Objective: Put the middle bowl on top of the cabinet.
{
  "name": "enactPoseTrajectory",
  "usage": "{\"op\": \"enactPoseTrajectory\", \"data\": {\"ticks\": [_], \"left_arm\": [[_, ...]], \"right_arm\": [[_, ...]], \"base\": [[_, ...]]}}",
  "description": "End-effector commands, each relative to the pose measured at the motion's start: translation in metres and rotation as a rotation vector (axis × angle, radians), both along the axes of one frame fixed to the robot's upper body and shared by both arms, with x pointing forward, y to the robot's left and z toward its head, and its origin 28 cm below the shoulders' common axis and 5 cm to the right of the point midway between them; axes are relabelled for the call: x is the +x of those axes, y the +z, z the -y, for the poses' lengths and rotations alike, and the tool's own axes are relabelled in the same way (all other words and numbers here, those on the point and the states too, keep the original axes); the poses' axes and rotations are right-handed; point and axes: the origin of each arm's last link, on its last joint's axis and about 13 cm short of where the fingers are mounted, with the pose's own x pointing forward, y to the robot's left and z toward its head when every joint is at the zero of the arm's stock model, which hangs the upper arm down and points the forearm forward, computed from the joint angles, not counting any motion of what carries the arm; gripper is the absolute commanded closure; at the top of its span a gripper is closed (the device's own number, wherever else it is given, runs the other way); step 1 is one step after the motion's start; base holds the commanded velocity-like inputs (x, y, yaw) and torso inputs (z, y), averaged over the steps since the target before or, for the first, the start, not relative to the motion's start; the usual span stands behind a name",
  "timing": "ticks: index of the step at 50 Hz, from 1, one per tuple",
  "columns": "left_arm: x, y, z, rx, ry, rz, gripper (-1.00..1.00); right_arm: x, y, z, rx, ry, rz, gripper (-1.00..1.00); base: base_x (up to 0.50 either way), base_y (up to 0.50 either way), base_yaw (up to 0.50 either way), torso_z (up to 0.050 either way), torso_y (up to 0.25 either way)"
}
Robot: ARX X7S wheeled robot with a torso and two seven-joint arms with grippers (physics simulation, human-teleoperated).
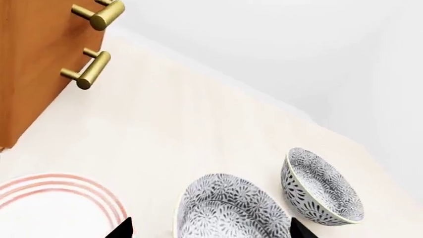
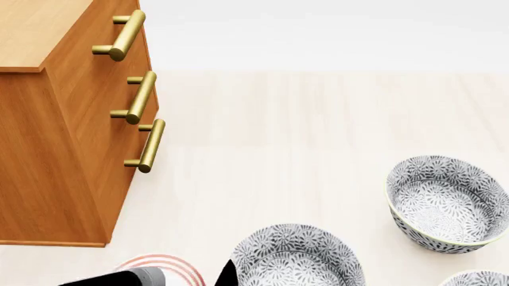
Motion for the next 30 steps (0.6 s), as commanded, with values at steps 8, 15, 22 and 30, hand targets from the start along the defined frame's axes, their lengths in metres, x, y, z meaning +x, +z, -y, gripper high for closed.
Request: {"op": "enactPoseTrajectory", "data": {"ticks": [8,15,22,30], "left_arm": [[0.015,-0.008,0.011,-0.024,-0.054,-0.026,-1.0],[0.027,-0.016,0.014,-0.016,-0.059,-0.044,-1.0],[0.035,-0.028,0.016,0.01,-0.075,-0.064,-1.0],[0.042,-0.039,0.015,0.017,-0.073,-0.081,-1.0]], "right_arm": [[-0.001,0.001,0.001,-0.005,0.005,0.001,-1.0],[-0.001,0.001,0.002,-0.005,0.004,0.004,-1.0],[-0.002,0.001,0.002,-0.005,0.003,0.006,-1.0],[-0.002,0.001,0.001,-0.007,0.004,0.006,-1.0]], "base": [[0.0,0.0,0.0,0.0,0.0],[0.0,0.0,0.0,0.0,0.0],[0.0,0.0,0.0,0.0,0.0],[0.0,0.0,0.0,0.0,0.0]]}}
